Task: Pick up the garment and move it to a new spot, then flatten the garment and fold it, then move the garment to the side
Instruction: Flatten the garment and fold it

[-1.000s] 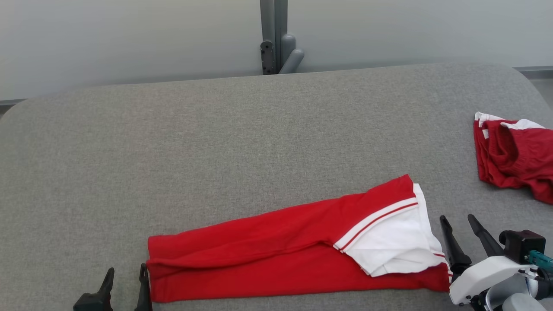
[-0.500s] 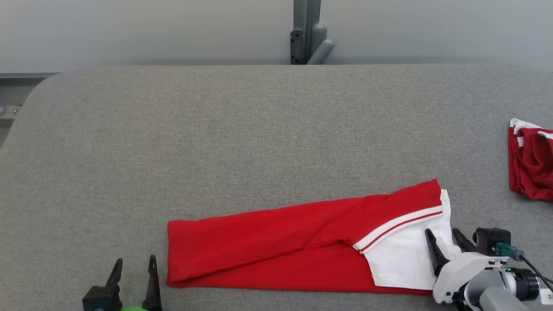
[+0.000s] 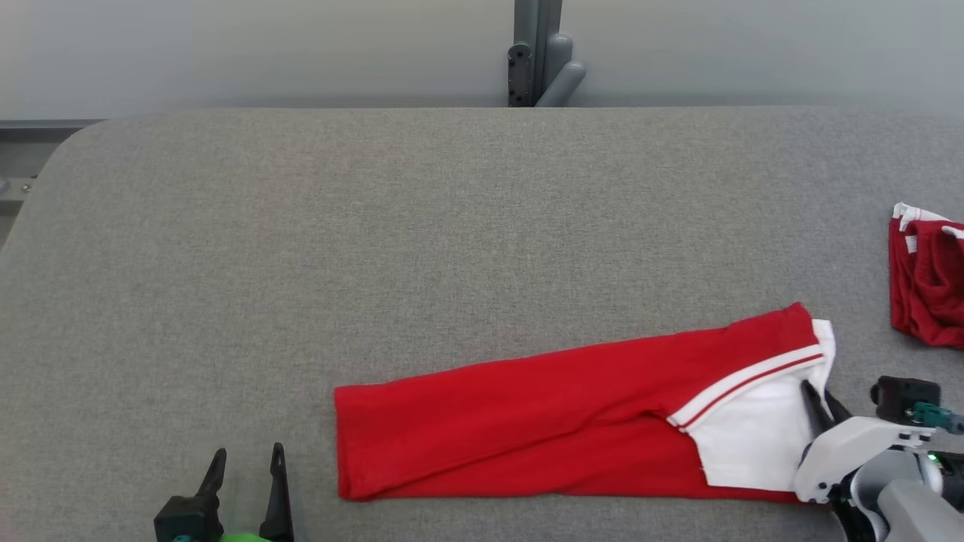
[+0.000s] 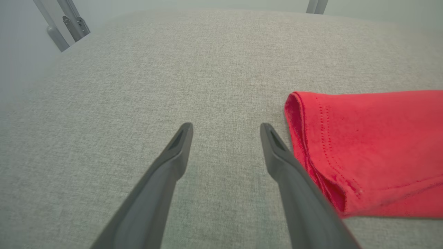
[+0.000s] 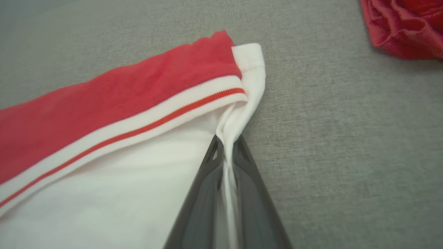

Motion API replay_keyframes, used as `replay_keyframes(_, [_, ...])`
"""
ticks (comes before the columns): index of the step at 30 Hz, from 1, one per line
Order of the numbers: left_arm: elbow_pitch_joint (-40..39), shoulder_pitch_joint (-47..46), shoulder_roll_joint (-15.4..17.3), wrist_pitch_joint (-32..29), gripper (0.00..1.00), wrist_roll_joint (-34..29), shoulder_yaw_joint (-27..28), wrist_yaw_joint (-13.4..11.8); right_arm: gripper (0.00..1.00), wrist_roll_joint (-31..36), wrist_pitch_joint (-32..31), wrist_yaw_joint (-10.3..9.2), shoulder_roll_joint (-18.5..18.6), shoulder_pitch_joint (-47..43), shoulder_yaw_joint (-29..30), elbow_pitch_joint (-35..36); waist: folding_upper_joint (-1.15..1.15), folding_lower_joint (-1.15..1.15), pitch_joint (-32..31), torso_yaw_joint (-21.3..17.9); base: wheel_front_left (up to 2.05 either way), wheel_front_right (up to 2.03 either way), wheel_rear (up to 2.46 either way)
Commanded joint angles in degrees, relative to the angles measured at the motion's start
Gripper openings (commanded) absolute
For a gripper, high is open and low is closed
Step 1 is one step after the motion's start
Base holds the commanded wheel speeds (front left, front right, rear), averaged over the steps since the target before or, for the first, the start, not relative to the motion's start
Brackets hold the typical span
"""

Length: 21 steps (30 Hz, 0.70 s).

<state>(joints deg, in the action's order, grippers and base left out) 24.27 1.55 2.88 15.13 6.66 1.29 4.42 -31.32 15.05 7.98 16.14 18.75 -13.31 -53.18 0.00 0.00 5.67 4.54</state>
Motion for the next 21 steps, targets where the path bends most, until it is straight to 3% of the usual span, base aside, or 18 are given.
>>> replay_keyframes(1, [-0.1, -1.0, 0.1, -0.1, 1.00, 0.3, -0.4, -0.4, 0.00, 0.0, -0.1, -0.89, 1.4, -0.4, 1.2, -1.1, 0.00, 0.00, -0.1, -0.2, 0.00, 0.00, 0.00])
replay_keyframes(5, [-0.1, -0.7, 0.2, 0.0, 1.00, 0.9, -1.5, -0.5, 0.00, 2.0, 0.1, -0.55, 1.3, -0.9, 4.8, 4.4, 0.00, 0.00, -0.3, -0.9, 0.00, 0.00, 0.00])
replay_keyframes(8, [0.1, -0.5, 0.1, 0.0, 1.00, 1.4, -2.4, -0.6, 0.00, 2.2, 0.1, -0.53, 0.0, -2.9, 3.8, 10.8, 0.00, 0.00, -0.6, -1.5, 0.00, 0.00, 0.00])
replay_keyframes(11, [0.4, -0.4, 0.2, -0.1, 1.00, 1.8, -2.9, -0.6, 0.00, 0.5, 0.1, -0.52, -0.8, -4.9, -1.0, 17.9, 0.00, 0.00, -0.9, -2.1, 0.00, 0.00, 0.00])
replay_keyframes(15, [0.8, -0.6, 0.1, 0.0, 1.00, 2.1, -4.1, -0.5, 0.00, -4.3, -1.5, -0.51, 0.1, -6.6, -12.2, 26.0, 0.00, 0.00, -1.4, -2.1, 0.00, 0.00, 0.00])
replay_keyframes(21, [1.1, -1.7, 0.2, 0.0, 1.00, 1.7, -7.2, 0.0, 0.00, -9.5, -4.4, -0.50, -1.2, -4.0, -24.2, 32.2, 0.00, 0.00, -1.8, 0.7, 0.00, 0.00, 0.00])
